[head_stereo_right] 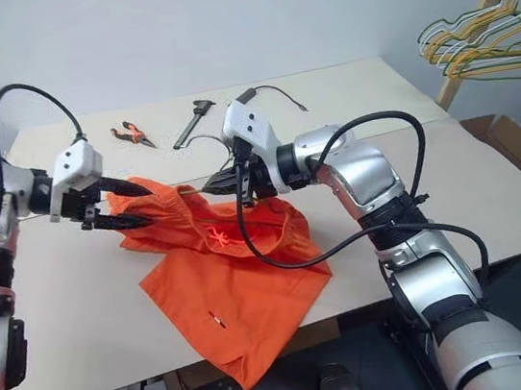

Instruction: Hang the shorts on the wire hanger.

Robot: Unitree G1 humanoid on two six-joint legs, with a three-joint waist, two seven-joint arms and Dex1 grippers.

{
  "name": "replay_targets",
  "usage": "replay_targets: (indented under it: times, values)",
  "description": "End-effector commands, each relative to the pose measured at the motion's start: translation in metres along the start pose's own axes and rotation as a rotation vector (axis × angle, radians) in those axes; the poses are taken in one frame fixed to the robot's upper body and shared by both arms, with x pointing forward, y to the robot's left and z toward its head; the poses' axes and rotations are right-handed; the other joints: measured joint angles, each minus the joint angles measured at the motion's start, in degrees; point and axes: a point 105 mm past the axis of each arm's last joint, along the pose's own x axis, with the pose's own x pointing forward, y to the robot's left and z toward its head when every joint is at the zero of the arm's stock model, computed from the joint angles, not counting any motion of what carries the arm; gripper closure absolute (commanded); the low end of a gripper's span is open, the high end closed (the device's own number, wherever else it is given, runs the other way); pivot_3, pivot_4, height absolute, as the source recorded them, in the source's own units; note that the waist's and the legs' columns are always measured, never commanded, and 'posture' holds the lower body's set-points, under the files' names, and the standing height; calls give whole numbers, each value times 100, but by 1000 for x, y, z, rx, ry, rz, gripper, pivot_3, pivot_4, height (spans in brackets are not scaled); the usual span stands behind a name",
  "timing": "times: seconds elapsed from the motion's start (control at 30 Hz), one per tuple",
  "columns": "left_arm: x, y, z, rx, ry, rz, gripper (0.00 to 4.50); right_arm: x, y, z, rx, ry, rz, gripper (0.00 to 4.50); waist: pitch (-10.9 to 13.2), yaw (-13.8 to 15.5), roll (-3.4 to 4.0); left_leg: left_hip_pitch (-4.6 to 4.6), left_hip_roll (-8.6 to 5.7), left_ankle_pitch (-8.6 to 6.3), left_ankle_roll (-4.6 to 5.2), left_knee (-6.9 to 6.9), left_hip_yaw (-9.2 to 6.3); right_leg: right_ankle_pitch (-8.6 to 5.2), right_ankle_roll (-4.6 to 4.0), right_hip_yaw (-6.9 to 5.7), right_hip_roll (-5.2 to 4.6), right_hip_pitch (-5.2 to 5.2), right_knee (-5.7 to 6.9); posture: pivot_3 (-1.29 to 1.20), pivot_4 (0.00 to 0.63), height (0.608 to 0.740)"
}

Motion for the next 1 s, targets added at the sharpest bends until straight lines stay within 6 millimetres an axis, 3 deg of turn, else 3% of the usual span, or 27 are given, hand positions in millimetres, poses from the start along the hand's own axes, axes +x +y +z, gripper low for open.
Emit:
replay_targets:
  times: [0.03,0.13,0.27,0.43,0.73,1.0]
  values:
    - [-13,2,-9,55,69,49,25,-12,-4,14,-53,-49,-30,4500,0,3,0,0,0,0,0,0,0,0,0,0,0,0,0,-95,54,740]
    - [-7,2,-25,92,127,72,25,-14,-4,16,-57,-54,-29,4500,0,24,0,1,-1,0,0,0,1,0,0,0,0,0,1,-92,53,740]
    - [9,11,-26,56,86,124,205,-15,-3,18,-61,-57,-21,4500,0,87,-1,-1,-1,0,0,1,4,0,0,-2,-1,2,3,-90,49,740]
    - [20,15,-18,45,25,134,1598,-16,-3,18,-62,-50,-22,4500,-1,90,-1,-2,-2,0,0,2,11,0,0,-3,-2,-1,3,-99,50,740]
    - [12,14,-22,46,59,115,4451,-20,-3,15,-53,-44,-26,4500,-1,4,-1,-1,-1,0,0,2,9,0,0,-2,-2,-1,5,-104,51,740]
    - [-7,14,-19,84,86,128,4451,-23,-5,-5,-92,32,-44,4500,-1,15,-2,-1,-1,0,0,2,5,0,0,-1,-2,-1,5,-82,43,740]
